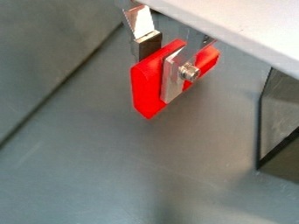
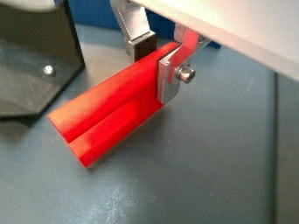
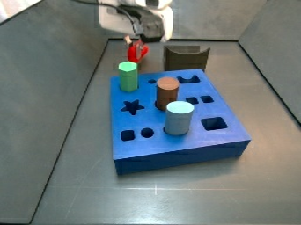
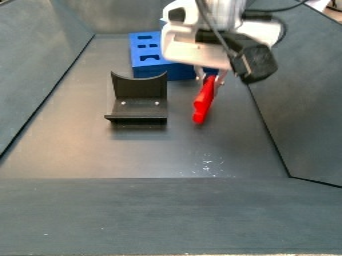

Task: Pick up the square-circle object. Move up. Place the square-circle object on the fixture. Regrasp the square-circle object. Move to above the board. Insert the square-circle object.
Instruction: Move up, then place the square-circle object on the fixture.

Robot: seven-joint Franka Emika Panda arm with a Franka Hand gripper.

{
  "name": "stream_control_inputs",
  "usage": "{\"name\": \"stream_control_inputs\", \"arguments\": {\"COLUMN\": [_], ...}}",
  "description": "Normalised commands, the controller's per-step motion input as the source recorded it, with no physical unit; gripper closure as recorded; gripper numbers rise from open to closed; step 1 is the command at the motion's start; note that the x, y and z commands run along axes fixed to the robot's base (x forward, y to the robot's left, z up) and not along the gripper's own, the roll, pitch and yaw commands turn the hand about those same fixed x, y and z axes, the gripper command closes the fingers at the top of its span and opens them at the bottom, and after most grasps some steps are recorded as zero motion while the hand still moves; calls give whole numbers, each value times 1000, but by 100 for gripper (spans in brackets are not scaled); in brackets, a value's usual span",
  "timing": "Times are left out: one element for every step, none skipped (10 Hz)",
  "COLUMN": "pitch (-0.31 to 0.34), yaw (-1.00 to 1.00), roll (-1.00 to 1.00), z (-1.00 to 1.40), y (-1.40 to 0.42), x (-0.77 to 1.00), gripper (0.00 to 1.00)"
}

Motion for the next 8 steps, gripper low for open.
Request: {"name": "stream_control_inputs", "arguments": {"pitch": [63,60,47,0,-3,8,20,27], "yaw": [-30,-27,-23,0,2,2,0,0], "roll": [2,6,12,0,4,4,10,12], "z": [575,474,257,1000,1000,1000,1000,1000], "y": [6,8,10,0,0,1,5,7], "x": [-28,-23,-18,0,2,-3,-8,-12], "gripper": [100,100,100,100,100,100,100,100]}}
